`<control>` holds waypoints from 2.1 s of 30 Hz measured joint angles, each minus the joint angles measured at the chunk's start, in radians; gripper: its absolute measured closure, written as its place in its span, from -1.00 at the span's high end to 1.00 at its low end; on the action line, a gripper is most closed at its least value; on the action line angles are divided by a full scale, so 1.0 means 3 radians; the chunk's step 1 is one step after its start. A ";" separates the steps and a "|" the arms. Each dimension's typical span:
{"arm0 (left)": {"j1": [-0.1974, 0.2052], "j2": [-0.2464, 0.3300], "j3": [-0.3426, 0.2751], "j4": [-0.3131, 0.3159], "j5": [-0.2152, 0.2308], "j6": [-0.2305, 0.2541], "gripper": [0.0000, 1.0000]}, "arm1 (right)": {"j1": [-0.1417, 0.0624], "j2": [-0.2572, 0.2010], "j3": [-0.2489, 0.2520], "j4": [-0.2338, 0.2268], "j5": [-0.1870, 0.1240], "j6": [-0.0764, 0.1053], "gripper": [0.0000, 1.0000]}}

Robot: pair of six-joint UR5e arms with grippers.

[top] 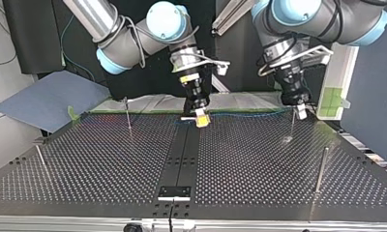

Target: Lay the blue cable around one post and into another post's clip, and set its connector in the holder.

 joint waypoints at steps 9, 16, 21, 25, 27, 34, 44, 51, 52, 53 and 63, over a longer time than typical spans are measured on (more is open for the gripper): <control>0.0178 0.0024 0.0137 -0.0073 0.0037 -0.0064 -1.00 | 0.0033 0.0035 -0.0241 0.0079 -0.0036 0.0000 -1.00; 0.0390 0.0102 0.0214 -0.0138 0.0225 -0.0208 -1.00 | 0.0059 0.0061 -0.0419 0.0137 -0.0041 0.0000 -1.00; 0.0528 0.0135 0.0311 -0.0156 0.0363 -0.0313 -1.00 | 0.0071 0.0069 -0.0514 0.0152 -0.0050 0.0000 -1.00; 0.0660 0.0114 0.0407 -0.0170 0.0494 -0.0368 -1.00 | 0.0073 0.0084 -0.0565 0.0158 -0.0065 0.0000 -1.00; 0.0719 0.0078 0.0454 -0.0190 0.0554 -0.0403 -1.00 | 0.0073 0.0102 -0.0601 0.0172 -0.0069 0.0000 -1.00; 0.0934 -0.0045 0.0588 -0.0256 0.0737 -0.0476 -1.00 | 0.0085 0.0174 -0.0766 0.0259 -0.0072 0.0000 -1.00; 0.1214 -0.0088 0.0767 -0.0206 0.0833 -0.0634 -1.00 | 0.0081 0.0220 -0.0920 0.0286 -0.0076 0.0000 -1.00; 0.1403 -0.0241 0.0832 -0.0128 0.1009 -0.0768 -1.00 | 0.0070 0.0294 -0.1040 0.0338 -0.0077 0.0000 -1.00; 0.1434 -0.0273 0.0842 -0.0118 0.1041 -0.0776 -1.00 | 0.0068 0.0302 -0.1052 0.0343 -0.0077 0.0000 -1.00; 0.1455 -0.0296 0.0851 -0.0109 0.1064 -0.0783 -1.00 | 0.0066 0.0308 -0.1062 0.0347 -0.0077 0.0000 -1.00; 0.1597 -0.0505 0.0935 -0.0082 0.1278 -0.0863 -1.00 | 0.0040 0.0426 -0.1182 0.0408 -0.0076 0.0000 -1.00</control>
